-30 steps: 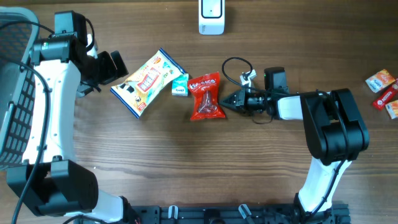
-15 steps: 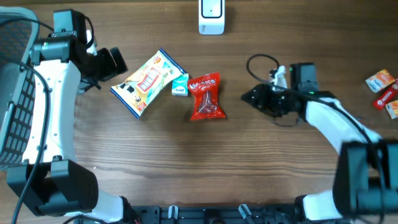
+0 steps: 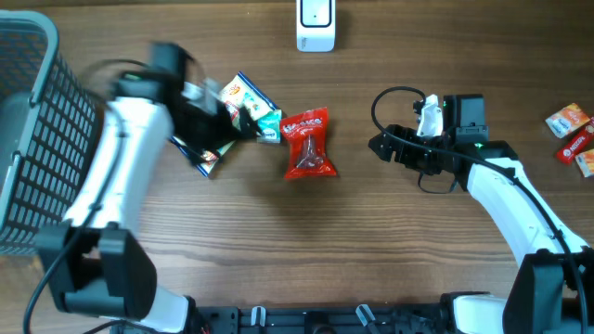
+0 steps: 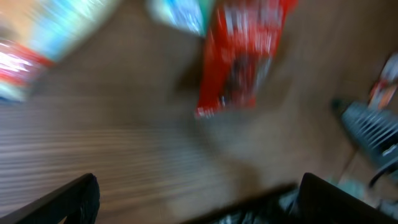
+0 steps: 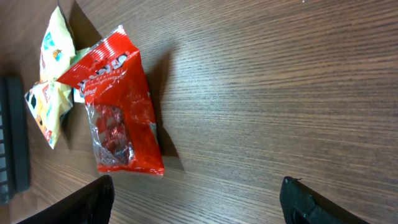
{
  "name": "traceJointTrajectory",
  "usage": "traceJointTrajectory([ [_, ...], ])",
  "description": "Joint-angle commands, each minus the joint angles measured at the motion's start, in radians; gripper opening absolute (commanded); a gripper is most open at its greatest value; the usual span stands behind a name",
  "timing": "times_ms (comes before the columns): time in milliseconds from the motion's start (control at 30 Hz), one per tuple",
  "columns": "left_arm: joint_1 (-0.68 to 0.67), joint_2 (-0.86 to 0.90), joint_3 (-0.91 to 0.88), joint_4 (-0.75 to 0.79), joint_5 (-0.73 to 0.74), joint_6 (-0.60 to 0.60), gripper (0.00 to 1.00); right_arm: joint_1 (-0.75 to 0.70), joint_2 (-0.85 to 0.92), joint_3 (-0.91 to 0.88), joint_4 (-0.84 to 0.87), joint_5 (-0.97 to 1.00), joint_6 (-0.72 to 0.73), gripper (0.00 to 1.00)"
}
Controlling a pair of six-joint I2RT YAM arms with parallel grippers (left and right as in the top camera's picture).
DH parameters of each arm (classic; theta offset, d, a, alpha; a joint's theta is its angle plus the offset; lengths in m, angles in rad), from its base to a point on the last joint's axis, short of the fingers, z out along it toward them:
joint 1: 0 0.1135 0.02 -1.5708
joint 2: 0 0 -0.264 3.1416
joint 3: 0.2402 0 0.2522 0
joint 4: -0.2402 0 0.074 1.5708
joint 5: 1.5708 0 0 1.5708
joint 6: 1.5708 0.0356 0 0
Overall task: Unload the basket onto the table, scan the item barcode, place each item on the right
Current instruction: 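Reach the left gripper to the red Hacks bag and grasp it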
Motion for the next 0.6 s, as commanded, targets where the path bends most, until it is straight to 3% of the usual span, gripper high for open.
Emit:
traceJointTrajectory([
  [0,-0.119,0.009,-0.179,0.196,0.076,-0.075,1.0,0.003,-0.012,0.005,0.005,0.004,-0.002,0.86],
  [100,-0.174,0.009,-0.296,0.436,0.075,-0.145,1.0,0.003,-0.012,0.005,0.005,-0.015,-0.003,0.86],
  [233,-0.216,0.009,-0.389,0.642,0.068,-0.212,1.0,0.003,-0.012,0.005,-0.002,-0.018,-0.004,0.86],
  [400,-0.259,0.022,-0.42,0.753,-0.055,-0.263,1.0,0.003,-0.012,0.005,-0.002,-0.018,-0.003,0.85],
  [567,-0.292,0.085,-0.42,0.862,-0.06,-0.332,1.0,0.003,-0.012,0.005,-0.002,-0.046,-0.002,0.85],
])
